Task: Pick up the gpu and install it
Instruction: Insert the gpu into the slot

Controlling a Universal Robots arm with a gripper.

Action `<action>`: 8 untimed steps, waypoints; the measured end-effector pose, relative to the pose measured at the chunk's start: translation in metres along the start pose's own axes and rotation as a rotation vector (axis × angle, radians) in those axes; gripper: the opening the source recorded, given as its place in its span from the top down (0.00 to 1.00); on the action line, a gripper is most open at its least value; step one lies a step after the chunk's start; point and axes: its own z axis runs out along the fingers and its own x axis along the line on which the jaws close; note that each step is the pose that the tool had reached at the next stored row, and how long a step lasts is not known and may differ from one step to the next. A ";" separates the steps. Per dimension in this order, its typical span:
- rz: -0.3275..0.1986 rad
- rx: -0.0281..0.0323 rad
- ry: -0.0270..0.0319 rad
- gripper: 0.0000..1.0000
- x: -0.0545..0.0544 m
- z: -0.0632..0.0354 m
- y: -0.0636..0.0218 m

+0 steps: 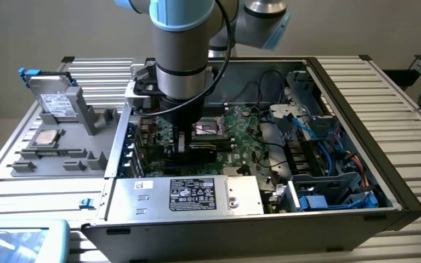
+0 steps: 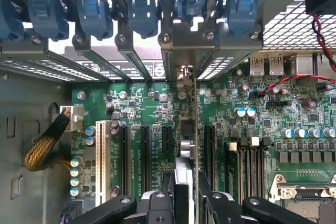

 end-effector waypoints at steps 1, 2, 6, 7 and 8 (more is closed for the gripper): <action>0.000 0.0000 0.0000 0.72 0.000 0.0000 -0.0004; 0.000 0.0001 0.0000 0.72 0.000 0.0001 -0.0007; 0.000 0.0005 0.0002 0.72 0.000 0.0005 -0.0007; 0.000 0.0009 -0.0001 0.72 0.000 0.0008 -0.0002; 0.000 0.0009 0.0000 0.72 0.000 0.0009 0.0001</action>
